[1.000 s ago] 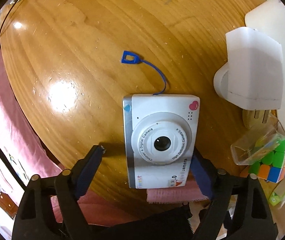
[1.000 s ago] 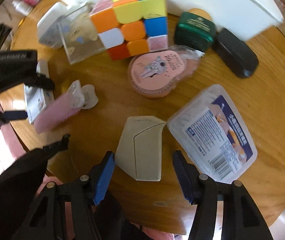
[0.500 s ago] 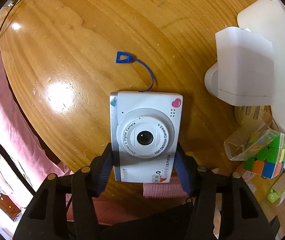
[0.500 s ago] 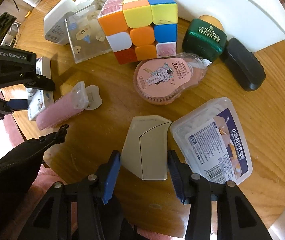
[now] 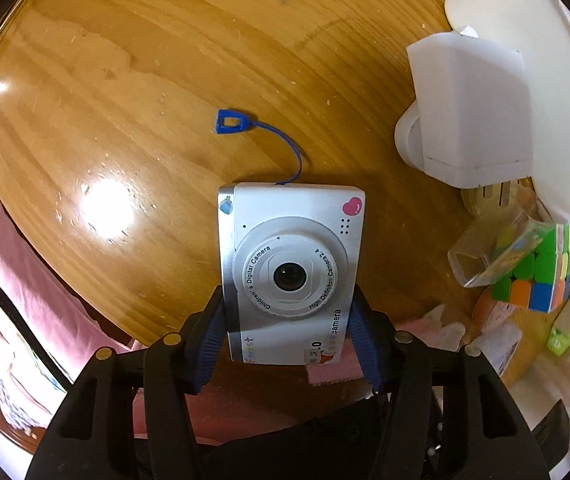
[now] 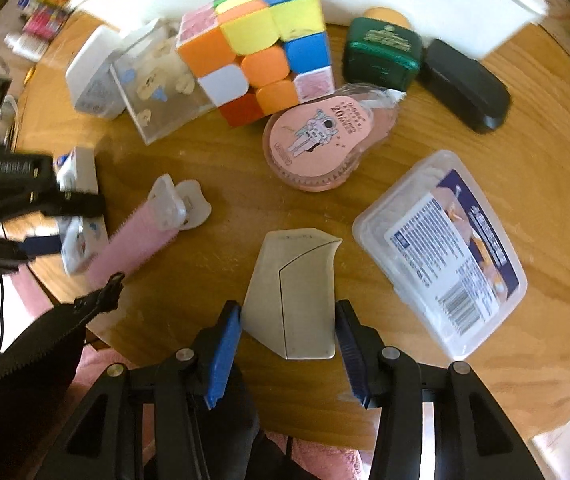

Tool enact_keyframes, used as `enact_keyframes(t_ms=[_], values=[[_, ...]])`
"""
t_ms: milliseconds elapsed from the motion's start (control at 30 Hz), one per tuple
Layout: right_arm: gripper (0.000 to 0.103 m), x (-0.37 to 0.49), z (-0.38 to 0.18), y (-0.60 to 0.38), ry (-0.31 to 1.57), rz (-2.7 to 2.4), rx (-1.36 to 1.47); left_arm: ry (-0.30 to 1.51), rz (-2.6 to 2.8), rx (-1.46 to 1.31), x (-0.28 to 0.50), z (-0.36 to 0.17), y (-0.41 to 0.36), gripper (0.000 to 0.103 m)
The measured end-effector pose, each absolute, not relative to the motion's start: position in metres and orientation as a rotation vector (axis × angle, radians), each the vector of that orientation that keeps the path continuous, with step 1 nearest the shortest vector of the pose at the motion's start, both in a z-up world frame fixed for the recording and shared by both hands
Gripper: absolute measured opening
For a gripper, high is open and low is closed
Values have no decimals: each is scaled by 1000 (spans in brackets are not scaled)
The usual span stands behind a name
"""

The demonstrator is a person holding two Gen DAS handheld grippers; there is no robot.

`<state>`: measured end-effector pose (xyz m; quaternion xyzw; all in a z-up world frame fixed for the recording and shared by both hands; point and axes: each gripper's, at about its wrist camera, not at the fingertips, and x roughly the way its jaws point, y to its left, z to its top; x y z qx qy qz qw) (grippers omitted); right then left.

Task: Organize rigid objects
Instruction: 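Lift white device with left tool while right tool carries beige block over bin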

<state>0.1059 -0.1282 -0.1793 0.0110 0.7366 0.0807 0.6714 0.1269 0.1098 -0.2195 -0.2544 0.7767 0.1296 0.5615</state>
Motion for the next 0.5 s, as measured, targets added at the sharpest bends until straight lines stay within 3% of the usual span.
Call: enact_keyframes(t_ms=[500], values=[[47,82,-125,-121,1513,57,127,1720,227,-556,142,-169,146,60]])
